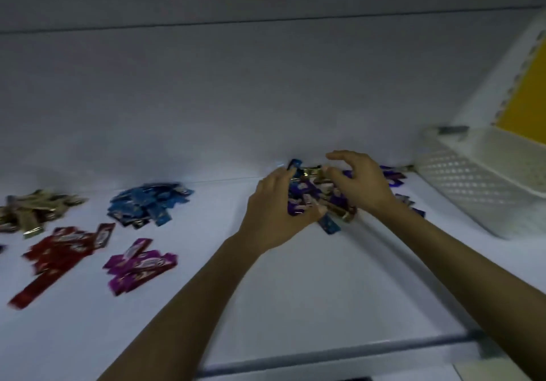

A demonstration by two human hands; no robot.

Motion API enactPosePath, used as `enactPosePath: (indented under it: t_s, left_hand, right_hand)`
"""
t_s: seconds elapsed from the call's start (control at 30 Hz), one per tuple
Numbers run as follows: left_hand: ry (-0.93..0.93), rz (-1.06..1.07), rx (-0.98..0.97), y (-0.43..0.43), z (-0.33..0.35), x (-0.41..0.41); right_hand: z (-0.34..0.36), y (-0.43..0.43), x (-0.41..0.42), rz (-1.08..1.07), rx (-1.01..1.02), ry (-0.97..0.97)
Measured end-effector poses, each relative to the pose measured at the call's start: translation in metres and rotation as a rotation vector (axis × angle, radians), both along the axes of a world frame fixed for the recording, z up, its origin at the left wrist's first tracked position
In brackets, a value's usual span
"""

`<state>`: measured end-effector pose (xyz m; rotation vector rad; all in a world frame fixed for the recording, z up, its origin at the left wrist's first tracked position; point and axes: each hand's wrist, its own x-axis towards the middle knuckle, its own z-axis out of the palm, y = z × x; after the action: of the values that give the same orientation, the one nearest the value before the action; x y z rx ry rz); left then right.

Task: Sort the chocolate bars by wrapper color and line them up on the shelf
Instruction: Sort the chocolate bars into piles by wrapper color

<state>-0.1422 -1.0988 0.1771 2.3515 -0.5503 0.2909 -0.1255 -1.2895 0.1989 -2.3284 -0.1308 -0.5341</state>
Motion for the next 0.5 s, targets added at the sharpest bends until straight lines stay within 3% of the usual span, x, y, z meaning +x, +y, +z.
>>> enactPosePath:
  t_s: [0.1,0.23,0.5]
  left_hand:
    - [0.052,-0.045,0.255,-0.025,-0.008,0.007]
    - [0.061,-0.107,0.403,-0.044,-0.016,0.01]
    - [-0.12,-0.031,0.343,-0.038,-0.037,0.043]
  right_hand:
    - [-0.021,-0.047,0.006,-0.224,-0.066,0.045]
    - [-0.035,-0.08,0.029,-0.364,-0.146,0.218]
    - [-0.045,-0.092,0.056,-0.336,-0.278,0.345]
